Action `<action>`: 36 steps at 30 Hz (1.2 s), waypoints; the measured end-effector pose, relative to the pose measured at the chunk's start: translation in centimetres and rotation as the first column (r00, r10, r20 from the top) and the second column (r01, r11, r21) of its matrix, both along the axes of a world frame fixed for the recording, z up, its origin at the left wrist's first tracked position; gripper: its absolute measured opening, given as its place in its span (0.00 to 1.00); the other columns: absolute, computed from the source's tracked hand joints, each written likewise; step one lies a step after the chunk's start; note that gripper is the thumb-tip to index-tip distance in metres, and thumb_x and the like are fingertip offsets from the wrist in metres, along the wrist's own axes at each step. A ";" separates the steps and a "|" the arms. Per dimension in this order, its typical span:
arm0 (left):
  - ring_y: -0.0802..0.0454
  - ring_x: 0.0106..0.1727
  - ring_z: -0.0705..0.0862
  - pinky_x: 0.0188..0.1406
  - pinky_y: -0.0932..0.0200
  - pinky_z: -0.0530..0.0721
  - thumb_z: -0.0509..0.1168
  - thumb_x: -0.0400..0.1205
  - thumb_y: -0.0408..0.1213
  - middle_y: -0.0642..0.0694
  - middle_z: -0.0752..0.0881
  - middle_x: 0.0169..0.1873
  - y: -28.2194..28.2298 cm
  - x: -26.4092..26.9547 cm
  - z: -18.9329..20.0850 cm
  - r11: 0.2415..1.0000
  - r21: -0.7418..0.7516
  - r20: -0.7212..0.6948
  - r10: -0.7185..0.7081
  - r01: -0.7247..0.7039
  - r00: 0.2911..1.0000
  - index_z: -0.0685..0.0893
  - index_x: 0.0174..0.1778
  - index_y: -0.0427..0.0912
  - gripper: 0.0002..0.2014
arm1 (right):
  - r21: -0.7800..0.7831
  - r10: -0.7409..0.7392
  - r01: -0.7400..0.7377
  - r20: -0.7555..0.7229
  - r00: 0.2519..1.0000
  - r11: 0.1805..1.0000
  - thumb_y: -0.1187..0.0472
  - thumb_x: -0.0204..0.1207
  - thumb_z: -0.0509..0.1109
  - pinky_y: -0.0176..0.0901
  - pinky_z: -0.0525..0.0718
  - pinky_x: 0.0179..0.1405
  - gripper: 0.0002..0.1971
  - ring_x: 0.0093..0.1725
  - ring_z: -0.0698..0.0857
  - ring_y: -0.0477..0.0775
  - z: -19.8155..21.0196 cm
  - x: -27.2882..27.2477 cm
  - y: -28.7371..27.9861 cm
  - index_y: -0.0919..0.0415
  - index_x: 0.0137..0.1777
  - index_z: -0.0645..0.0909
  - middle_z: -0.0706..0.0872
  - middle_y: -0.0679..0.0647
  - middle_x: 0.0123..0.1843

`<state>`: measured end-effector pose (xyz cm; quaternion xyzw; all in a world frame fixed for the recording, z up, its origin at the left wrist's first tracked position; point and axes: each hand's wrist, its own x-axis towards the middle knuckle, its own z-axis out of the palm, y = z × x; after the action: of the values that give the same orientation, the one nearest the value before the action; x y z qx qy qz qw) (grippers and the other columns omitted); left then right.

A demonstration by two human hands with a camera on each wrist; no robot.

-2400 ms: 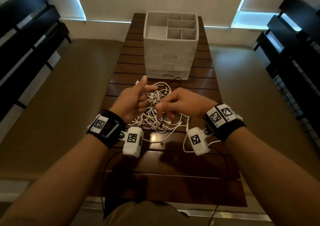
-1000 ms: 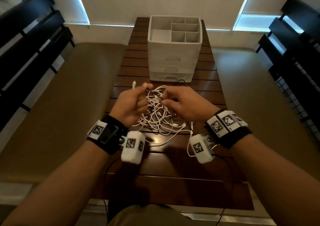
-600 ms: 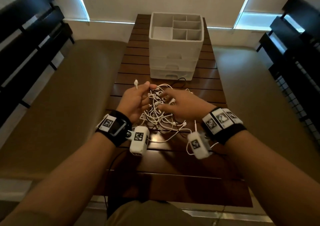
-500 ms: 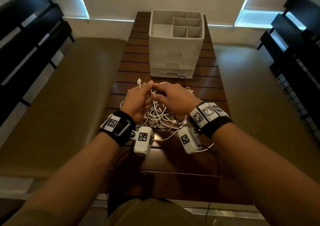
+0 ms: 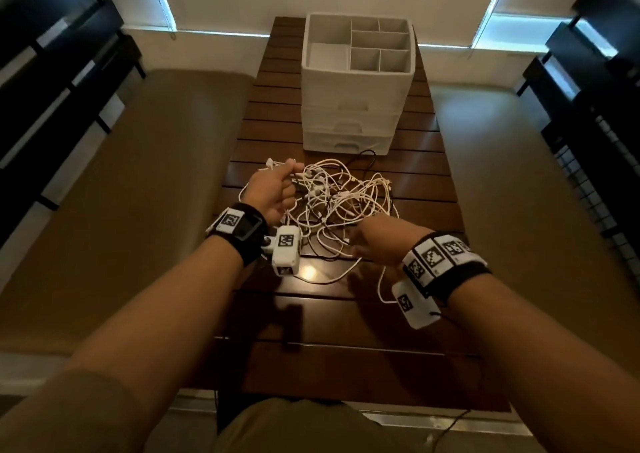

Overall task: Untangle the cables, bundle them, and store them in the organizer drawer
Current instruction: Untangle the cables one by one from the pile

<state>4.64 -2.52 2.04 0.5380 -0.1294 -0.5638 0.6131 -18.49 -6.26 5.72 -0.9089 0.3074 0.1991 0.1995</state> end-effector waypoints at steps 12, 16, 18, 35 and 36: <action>0.61 0.18 0.59 0.15 0.65 0.57 0.61 0.93 0.40 0.56 0.63 0.20 2.2 -1.6 2.2 0.992 -0.106 0.107 -0.062 0.073 0.992 0.88 0.59 0.38 0.12 | 0.302 -0.245 0.090 0.527 0.814 0.949 0.57 0.88 0.66 0.57 0.91 0.31 0.08 0.30 0.89 0.51 0.2 4.2 2.2 0.58 0.49 0.83 0.91 0.55 0.41; 0.62 0.17 0.69 0.16 0.67 0.71 0.62 0.93 0.39 0.55 0.68 0.19 3.1 -3.2 3.7 0.978 -0.101 0.161 -0.167 0.185 0.973 0.87 0.65 0.33 0.15 | 0.314 -0.376 0.226 0.594 0.711 0.922 0.47 0.87 0.69 0.52 0.87 0.40 0.13 0.36 0.87 0.52 0.3 4.1 1.3 0.58 0.52 0.81 0.90 0.57 0.46; 0.62 0.17 0.65 0.15 0.67 0.66 0.61 0.93 0.39 0.55 0.66 0.19 3.3 -3.3 3.6 0.972 -0.137 0.132 -0.173 0.191 0.976 0.87 0.64 0.33 0.14 | 0.247 -0.278 0.154 0.618 0.735 0.957 0.54 0.88 0.69 0.51 0.85 0.41 0.12 0.38 0.87 0.52 0.7 3.9 1.0 0.62 0.47 0.81 0.89 0.56 0.42; 0.60 0.17 0.57 0.12 0.65 0.55 0.59 0.94 0.46 0.55 0.62 0.19 3.5 0.0 3.2 0.993 -0.049 0.149 -0.102 0.111 0.983 0.84 0.47 0.42 0.16 | 0.446 -0.507 0.307 0.451 0.734 0.841 0.60 0.90 0.64 0.52 0.86 0.26 0.12 0.26 0.85 0.58 0.2 -0.2 0.1 0.68 0.49 0.79 0.86 0.61 0.35; 0.60 0.17 0.57 0.13 0.65 0.54 0.59 0.94 0.47 0.55 0.62 0.19 3.8 0.1 3.1 0.993 -0.037 0.168 -0.106 0.114 0.980 0.84 0.44 0.43 0.17 | 0.448 -0.557 0.351 0.506 0.659 0.822 0.60 0.90 0.64 0.49 0.84 0.23 0.12 0.25 0.84 0.57 0.3 -0.5 -0.2 0.69 0.49 0.78 0.86 0.63 0.34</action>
<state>4.71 1.25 5.11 0.5606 -0.2224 -0.5470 0.5806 -18.98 -6.43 6.07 -0.7709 0.4092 -0.1203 0.4732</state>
